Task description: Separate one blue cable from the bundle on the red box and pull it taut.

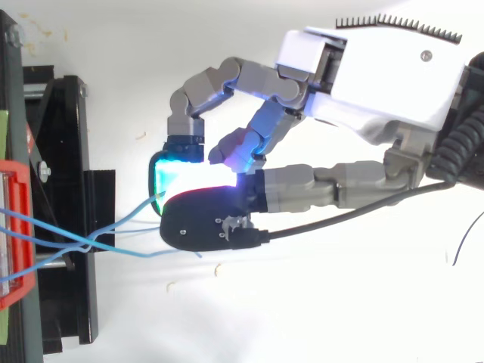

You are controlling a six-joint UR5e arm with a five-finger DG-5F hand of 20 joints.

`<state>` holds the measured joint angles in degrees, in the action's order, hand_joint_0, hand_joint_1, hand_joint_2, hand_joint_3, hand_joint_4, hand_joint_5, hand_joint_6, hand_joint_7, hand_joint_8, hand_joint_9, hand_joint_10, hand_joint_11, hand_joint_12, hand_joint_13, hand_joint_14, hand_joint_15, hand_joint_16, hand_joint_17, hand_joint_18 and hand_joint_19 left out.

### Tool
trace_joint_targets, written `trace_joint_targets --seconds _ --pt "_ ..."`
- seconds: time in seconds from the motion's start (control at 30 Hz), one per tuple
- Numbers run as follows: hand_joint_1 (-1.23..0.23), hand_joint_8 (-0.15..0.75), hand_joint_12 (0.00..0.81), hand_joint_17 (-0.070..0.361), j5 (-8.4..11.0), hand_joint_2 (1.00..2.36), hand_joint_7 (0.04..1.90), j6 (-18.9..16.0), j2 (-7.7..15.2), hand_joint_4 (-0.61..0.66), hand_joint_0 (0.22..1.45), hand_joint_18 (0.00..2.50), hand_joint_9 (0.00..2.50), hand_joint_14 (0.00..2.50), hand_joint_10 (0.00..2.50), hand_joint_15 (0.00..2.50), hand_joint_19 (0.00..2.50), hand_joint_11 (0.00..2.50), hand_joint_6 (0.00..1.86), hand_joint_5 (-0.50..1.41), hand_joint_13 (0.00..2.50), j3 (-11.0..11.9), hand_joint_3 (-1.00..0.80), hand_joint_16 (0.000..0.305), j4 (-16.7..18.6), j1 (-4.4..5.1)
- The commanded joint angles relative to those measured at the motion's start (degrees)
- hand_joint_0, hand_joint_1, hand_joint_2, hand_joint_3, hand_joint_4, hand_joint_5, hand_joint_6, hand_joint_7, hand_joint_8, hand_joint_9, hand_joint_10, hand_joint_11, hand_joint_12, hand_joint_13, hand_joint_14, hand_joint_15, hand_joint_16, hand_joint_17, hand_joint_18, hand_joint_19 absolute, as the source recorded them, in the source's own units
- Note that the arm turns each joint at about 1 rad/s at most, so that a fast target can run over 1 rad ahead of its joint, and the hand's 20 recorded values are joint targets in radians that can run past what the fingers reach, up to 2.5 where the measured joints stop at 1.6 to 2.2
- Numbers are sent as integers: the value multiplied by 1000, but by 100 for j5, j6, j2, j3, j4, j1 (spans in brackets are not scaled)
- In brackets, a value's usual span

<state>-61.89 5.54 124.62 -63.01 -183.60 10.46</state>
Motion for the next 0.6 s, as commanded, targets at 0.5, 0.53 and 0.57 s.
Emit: trace_joint_targets --seconds 0.5,0.53,0.57 --pt "-748 422 430 133 -7 1413 1144 0 1 -39 490 926 1253 11 12 444 310 851 907 -109 912 -1 -47 59 0 0" --pt "-748 425 432 134 -7 1413 1142 0 1 -42 490 926 1254 13 12 443 311 850 907 -109 909 -1 -47 59 0 0" --pt "-748 423 430 133 1 1415 1139 0 1 -38 490 926 1253 12 12 443 310 849 907 -109 910 -1 -48 59 0 0"
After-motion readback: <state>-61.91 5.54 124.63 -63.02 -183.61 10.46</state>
